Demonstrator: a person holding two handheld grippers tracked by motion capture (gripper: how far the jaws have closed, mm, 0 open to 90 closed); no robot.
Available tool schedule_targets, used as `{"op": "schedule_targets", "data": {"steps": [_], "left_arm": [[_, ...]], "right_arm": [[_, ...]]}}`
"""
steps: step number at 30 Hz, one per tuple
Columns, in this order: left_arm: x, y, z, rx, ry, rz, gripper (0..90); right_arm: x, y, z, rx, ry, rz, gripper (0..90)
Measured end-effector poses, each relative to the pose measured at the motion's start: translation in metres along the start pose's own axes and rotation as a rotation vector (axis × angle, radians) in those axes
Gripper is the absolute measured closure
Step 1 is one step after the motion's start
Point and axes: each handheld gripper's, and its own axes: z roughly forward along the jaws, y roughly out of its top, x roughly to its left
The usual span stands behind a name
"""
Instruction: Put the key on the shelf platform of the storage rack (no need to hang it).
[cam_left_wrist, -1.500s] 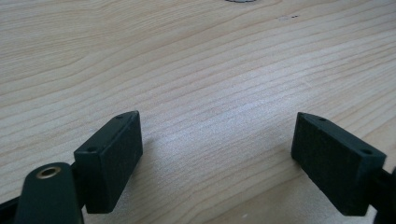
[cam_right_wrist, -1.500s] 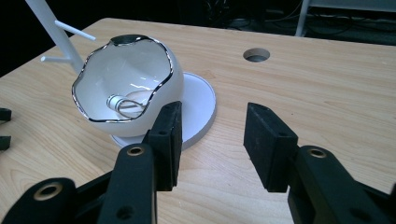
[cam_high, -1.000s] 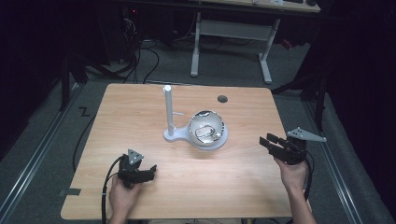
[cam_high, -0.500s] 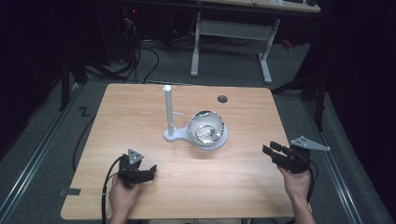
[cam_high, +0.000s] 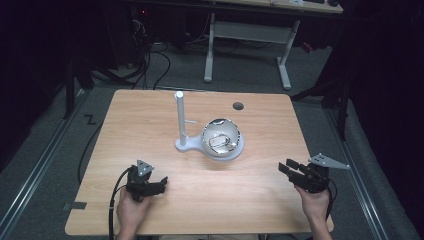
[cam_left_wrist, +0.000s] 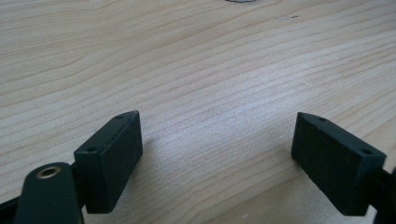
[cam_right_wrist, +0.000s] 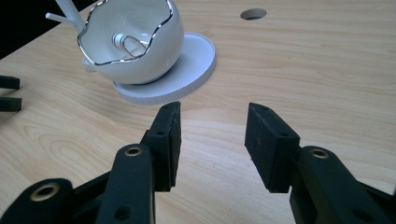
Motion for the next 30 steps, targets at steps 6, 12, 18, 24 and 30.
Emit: {"op": "schedule_targets", "data": {"steps": [6,12,18,24,30], "left_arm": [[0.0,0.0,0.0,0.001,0.0,0.002,16.8],[0.001,0.0,0.0,0.001,-0.005,0.01,16.8],[0.0,0.0,0.0,0.0,-0.001,0.001,16.8],[0.0,0.0,0.0,0.0,0.0,0.001,16.8],[0.0,0.0,0.0,0.0,0.0,0.001,16.8]], "right_arm": [[0.003,-0.007,0.006,0.012,0.012,0.007,56.5],[0.007,-0.011,0.011,0.017,0.024,0.007,56.4],[0.01,-0.015,0.017,0.025,0.039,0.014,56.5],[0.016,-0.016,0.025,0.03,0.055,0.009,56.4],[0.022,-0.017,0.033,0.04,0.064,-0.001,56.5]]}}
